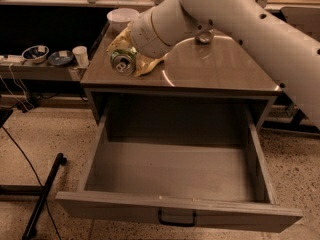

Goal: Place green can into top drawer

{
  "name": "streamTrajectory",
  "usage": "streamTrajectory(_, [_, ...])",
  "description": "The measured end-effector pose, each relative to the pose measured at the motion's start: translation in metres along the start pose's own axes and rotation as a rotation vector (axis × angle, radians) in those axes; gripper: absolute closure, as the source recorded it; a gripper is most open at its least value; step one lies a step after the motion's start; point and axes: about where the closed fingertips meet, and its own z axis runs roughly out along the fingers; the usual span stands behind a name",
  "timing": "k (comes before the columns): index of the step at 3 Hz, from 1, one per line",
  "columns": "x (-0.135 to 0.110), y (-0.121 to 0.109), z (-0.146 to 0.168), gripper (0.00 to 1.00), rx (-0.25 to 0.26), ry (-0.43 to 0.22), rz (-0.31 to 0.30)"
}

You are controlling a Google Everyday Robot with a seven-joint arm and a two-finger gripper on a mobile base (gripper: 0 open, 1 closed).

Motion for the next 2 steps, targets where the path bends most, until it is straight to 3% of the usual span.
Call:
streamTrajectory(1, [-0.007, 0.011, -0.006, 1.00, -0.035, -0.030, -0.003])
streamTrajectory(2, [-0.031, 0.042, -0.030, 1.00, -0.214, -0.055, -0.064])
